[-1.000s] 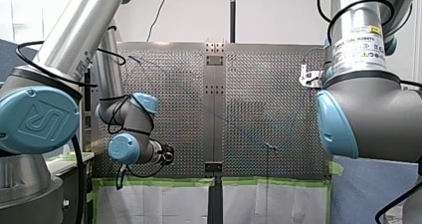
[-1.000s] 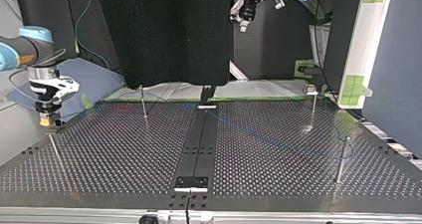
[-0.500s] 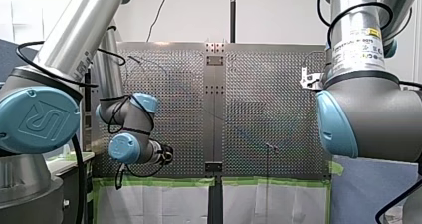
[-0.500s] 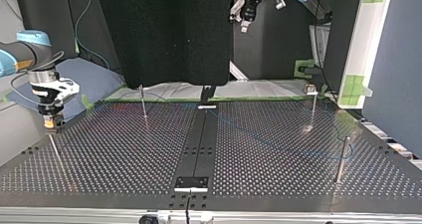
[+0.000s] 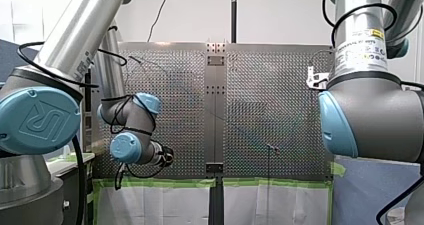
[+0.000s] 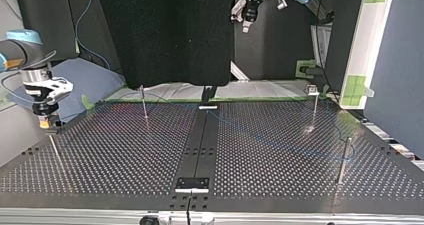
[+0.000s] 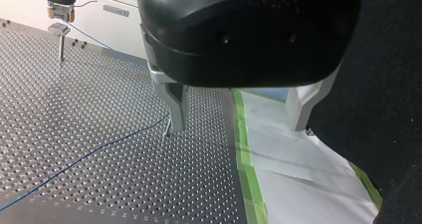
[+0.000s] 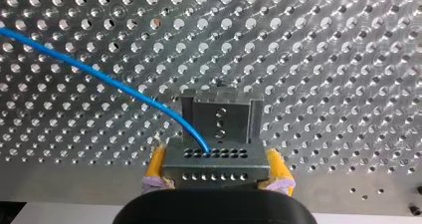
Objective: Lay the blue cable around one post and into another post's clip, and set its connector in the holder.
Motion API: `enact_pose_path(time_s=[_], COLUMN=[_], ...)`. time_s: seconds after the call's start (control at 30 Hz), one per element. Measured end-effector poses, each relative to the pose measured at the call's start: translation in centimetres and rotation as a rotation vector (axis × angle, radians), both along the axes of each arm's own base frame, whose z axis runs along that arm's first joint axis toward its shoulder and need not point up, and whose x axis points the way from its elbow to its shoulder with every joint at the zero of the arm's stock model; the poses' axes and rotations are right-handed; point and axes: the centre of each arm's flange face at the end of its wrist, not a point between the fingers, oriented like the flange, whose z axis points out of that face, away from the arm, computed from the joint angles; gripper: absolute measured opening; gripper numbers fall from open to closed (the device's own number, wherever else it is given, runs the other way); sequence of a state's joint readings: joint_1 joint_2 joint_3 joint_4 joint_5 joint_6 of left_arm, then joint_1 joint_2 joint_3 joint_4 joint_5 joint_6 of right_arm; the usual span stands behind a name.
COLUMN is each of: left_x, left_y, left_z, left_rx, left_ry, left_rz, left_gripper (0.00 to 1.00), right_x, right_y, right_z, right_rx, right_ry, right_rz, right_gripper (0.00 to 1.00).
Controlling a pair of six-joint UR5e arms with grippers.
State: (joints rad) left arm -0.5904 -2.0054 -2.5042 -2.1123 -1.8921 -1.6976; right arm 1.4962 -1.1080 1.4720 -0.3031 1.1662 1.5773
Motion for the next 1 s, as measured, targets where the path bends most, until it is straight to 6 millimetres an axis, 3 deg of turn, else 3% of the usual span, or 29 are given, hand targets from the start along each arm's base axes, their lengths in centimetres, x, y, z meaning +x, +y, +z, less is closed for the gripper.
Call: enact_pose_path(time_s=[0.47,1.0], left_x=[0.0,0.0], left_y=[0.2,0.2], left_z=[0.0,0.0], left_rx=[0.014,0.015], left_ry=[0.002,0.001], left_rz=[0.011,0.011], left_gripper=[1.00,1.00], right_x=[-0.2,-0.2], right_y=[-0.8,-1.3], right_z=[-1.5,-1.1], right_rx=[0.008,0.003], right_ry=[-0.013,-0.016], right_rz=[0.100,0.107], right_gripper=[0.00,0.00])
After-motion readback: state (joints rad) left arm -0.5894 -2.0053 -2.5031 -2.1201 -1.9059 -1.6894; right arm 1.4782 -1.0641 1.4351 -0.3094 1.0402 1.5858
